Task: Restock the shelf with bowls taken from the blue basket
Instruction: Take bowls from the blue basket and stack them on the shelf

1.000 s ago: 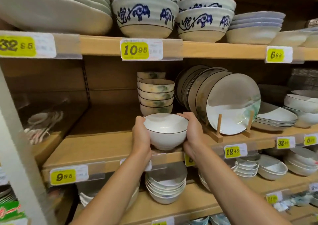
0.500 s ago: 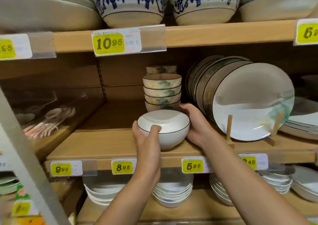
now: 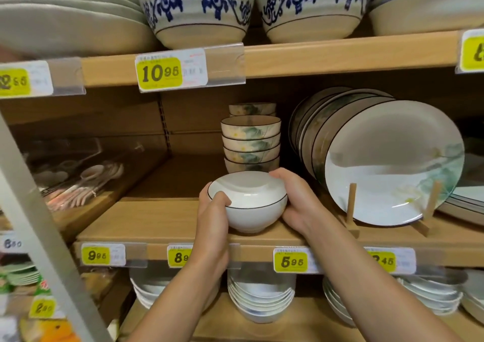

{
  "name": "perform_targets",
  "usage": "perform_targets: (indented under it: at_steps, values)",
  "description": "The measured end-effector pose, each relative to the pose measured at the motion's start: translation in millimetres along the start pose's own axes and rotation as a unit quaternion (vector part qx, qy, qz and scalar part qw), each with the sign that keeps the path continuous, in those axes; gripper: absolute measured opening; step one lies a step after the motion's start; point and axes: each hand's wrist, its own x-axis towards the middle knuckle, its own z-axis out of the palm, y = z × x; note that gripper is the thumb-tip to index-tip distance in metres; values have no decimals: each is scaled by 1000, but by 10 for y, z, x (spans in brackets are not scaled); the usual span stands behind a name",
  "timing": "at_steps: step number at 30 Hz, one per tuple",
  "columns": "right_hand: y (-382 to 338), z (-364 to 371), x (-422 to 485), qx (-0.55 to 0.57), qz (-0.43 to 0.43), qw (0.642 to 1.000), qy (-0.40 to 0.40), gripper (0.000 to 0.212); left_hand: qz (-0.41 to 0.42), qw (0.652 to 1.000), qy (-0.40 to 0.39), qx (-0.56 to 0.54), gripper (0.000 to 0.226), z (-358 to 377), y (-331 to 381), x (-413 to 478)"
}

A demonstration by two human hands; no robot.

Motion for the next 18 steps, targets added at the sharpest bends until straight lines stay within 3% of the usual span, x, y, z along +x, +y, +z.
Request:
perform_targets:
  at_steps: [4,8,10,14,18]
  values:
    - [39,54,-40,35,-28,995,94,27,21,999,40,23,46,65,-35,-99]
    - [240,138,-195,-12,-118,990,73,26,29,998,64,1,67,161,-64,-292]
    - [253,162,-218,-10,-111,991,73,26,24,997,65,-19,70,168,-97,-364]
    - [84,108,-162,42,-36,996,66,16,14,994,86,-60,51,-44,-3,-187]
    - [94,50,-194,25,-59,997,49,18,-41,999,27,-8,27,-166,240,319]
